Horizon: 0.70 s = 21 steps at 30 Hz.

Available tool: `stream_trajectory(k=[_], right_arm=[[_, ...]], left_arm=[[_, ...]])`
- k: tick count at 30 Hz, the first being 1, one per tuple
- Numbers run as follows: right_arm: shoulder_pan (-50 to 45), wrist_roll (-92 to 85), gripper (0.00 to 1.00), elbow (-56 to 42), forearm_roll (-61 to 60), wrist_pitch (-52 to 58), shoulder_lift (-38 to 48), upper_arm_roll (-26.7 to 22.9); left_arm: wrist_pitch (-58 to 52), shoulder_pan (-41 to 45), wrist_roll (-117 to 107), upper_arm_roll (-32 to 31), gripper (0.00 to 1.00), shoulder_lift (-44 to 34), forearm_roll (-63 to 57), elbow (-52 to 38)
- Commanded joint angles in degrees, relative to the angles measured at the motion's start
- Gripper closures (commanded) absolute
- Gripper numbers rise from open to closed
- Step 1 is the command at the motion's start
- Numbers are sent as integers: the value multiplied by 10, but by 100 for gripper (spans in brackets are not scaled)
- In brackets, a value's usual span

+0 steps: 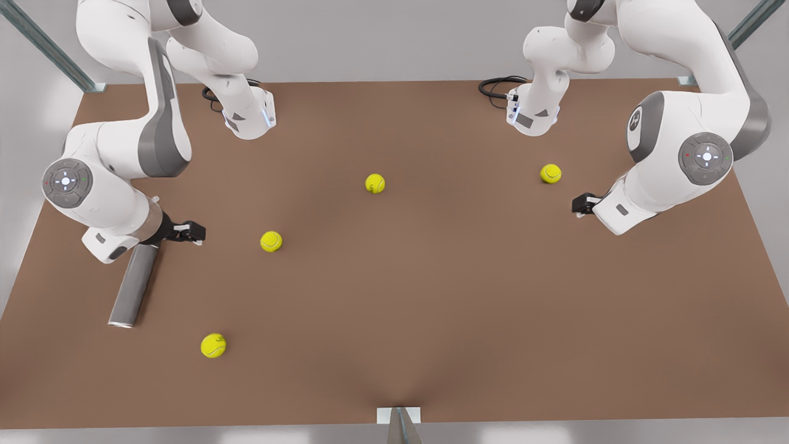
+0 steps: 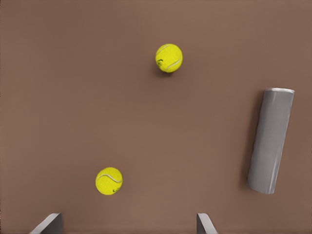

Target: Put the tennis tube upright

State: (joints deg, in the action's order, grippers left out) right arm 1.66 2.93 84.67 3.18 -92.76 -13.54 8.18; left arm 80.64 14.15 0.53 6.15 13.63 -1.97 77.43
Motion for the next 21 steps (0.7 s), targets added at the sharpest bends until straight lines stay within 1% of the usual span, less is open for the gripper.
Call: stream_trajectory(k=[1,4,6,8,10,12,13,14,15,17,19,21], right_arm=[[0,0,0,-1,1,0,0,0],[12,1,0,0,-7,6,-3,0],[21,-5,0,-2,-5,5,-31,-1],[77,-30,0,1,1,5,-63,-2],[138,-43,0,46,30,3,-61,-2],[174,-48,0,100,62,-79,-62,-1],[191,-56,0,158,63,-178,-62,1],[200,-62,0,168,63,-218,-75,1],[208,-63,0,169,63,-232,-86,2],[229,-114,0,168,61,-314,-137,2],[244,-117,0,149,60,-336,-176,1],[254,-122,0,120,60,-336,-201,1]], left_arm=[[0,0,0,0,0,0,-3,0],[0,0,0,0,0,0,-3,0],[-1,0,0,0,0,0,-3,0],[-2,0,0,0,0,0,-3,0],[-3,0,0,0,0,0,-3,0],[-3,0,1,0,0,0,-3,0],[-3,0,0,0,0,-1,-2,1],[-3,0,1,0,0,-1,-2,1],[-3,-1,1,0,0,-1,-1,1],[-3,-1,1,0,0,-4,-1,1],[-2,-1,2,0,0,-3,0,1],[-1,-1,2,0,0,-3,0,1]])
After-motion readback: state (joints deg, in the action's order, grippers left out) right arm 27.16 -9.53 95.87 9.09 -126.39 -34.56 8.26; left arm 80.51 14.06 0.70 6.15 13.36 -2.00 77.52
